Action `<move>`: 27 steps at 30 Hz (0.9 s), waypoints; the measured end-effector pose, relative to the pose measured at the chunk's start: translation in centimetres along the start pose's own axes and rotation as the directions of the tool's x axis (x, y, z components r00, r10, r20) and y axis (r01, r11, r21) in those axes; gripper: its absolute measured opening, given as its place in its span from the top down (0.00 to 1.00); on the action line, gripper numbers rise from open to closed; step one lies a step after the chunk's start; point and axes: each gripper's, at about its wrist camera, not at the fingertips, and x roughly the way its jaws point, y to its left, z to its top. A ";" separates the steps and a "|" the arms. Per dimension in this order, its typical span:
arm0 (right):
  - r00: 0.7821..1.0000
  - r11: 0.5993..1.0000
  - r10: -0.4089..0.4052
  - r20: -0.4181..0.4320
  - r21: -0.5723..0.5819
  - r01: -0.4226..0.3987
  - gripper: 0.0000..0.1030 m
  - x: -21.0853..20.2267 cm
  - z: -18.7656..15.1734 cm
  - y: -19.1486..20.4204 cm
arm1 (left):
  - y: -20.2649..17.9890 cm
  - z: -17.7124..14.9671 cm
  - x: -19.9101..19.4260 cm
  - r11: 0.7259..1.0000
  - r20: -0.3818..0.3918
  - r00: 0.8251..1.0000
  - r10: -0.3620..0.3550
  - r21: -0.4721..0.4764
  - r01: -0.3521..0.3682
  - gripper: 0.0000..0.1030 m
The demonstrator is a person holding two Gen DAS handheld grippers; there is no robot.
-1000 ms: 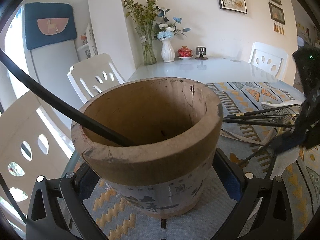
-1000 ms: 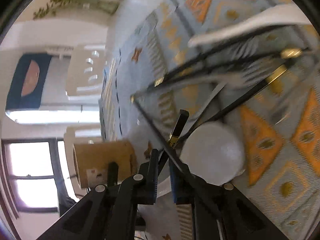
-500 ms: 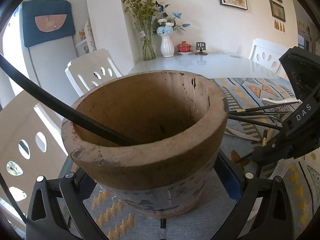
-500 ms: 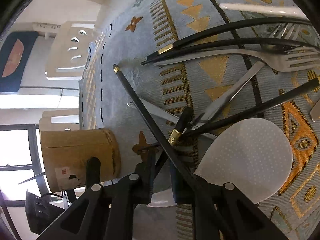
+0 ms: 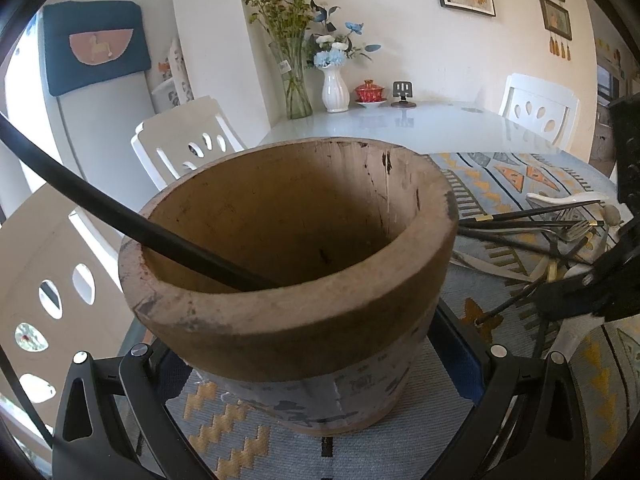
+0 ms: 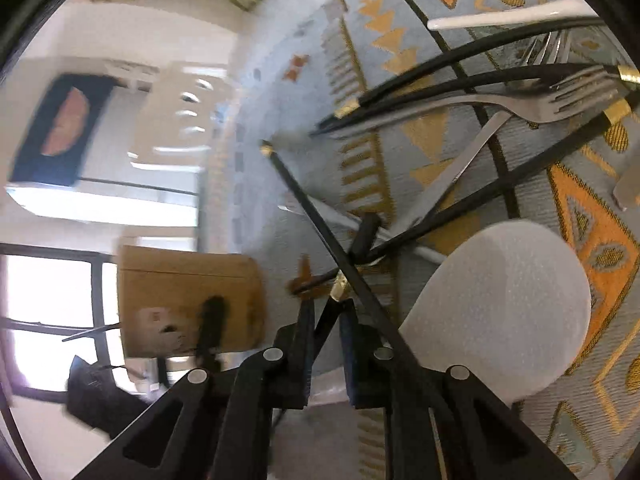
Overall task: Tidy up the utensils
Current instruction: 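Grasp another black chopstick from the pile with the right gripper, then lift the chopstick and insert it into the wooden holder with the right gripper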
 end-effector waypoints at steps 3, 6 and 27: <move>0.999 1.000 0.020 0.038 0.007 -0.020 0.91 -1.4 0.0 -0.6 | 0.0 0.1 0.1 1.000 -0.001 1.000 -0.003 -0.001 0.003 0.01; 0.997 0.998 0.046 0.054 0.028 -0.048 0.92 -2.6 0.2 -1.3 | 0.0 0.1 0.1 1.000 0.000 1.000 -0.002 -0.002 0.002 0.01; 0.891 0.920 0.344 0.297 -0.294 -0.257 0.93 -12.4 0.6 5.2 | -0.1 0.0 0.0 1.000 0.000 1.000 -0.004 -0.004 0.004 0.01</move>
